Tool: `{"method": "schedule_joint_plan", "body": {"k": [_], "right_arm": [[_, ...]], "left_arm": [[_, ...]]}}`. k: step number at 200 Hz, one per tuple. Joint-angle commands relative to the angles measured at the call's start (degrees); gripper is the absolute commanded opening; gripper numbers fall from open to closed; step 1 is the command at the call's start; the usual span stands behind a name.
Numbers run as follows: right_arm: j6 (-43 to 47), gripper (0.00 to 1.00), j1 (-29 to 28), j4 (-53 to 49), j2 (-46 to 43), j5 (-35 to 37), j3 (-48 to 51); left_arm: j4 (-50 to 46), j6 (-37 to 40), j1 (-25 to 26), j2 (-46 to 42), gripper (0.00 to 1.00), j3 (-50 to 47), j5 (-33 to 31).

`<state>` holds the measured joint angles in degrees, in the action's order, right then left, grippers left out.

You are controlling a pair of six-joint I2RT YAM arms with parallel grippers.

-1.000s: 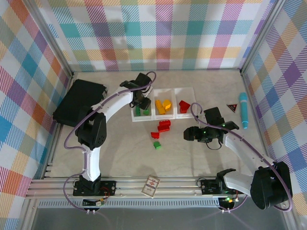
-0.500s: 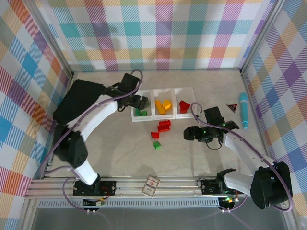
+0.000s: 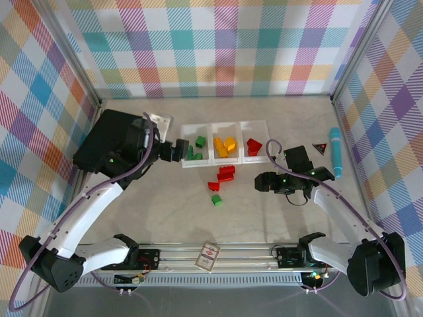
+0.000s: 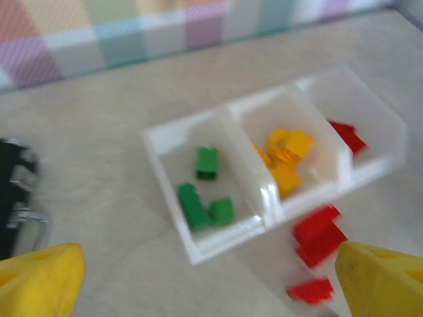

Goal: Sort the legos into containers by color
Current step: Pick up the lego from the middle-left of the table.

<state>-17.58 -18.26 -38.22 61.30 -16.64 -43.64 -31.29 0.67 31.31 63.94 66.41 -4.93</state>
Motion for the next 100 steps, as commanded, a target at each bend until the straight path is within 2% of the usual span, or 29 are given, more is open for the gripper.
{"method": "schedule_joint_plan", "body": {"k": [1,16,48,100], "right_arm": [[-0.43,0.68,0.39,-1.42,-1.43,0.82,-1.9],[-0.27,0.68,0.34,-1.65,-1.08,0.79,-2.37],[-0.13,0.68,0.4,-1.47,-0.39,1.01,-2.69],[-1.05,0.68,0.33,-0.68,0.36,1.1,-2.38]], "left_arm": [[-6.12,4.51,6.33,-0.69,0.97,-3.66,6.59],[-5.29,5.33,10.95,-0.38,1.0,-6.6,1.39],[-6.85,6.81,15.04,4.99,1.0,-7.04,5.59],[-8.78,8.77,20.73,23.04,1.0,-2.03,3.91]]}}
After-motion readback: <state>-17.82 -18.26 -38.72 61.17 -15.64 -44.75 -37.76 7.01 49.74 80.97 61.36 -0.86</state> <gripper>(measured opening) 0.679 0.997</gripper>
